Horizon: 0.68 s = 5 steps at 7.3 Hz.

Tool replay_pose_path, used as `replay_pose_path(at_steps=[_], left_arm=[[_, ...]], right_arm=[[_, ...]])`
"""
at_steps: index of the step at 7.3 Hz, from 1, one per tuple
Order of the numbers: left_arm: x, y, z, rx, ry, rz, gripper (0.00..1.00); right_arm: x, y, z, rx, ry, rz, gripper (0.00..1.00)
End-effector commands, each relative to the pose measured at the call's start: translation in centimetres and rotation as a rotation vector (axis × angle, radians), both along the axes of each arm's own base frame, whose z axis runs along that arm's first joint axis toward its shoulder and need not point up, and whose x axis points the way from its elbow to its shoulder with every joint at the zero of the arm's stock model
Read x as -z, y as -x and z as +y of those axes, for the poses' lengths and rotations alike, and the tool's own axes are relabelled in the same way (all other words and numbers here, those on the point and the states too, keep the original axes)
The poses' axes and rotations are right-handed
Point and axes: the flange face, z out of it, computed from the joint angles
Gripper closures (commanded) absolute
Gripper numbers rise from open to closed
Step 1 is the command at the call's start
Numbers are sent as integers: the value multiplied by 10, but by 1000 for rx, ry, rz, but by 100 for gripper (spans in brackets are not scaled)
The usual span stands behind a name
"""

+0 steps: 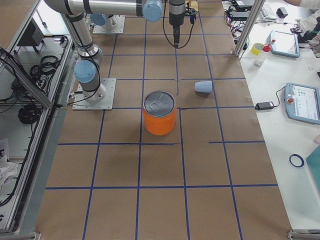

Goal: Flip cup
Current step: 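Move the right gripper above the upside-down light blue cup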

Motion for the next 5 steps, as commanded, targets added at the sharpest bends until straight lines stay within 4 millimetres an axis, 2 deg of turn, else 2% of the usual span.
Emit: replay_pose_path(at_steps=[1,5], left_arm=[[0,0,0,0,0,1,0],[0,0,0,0,0,0,0]], right_arm=[[-5,1,2,6,10,4,0],[-4,1,3,10,2,10,0]])
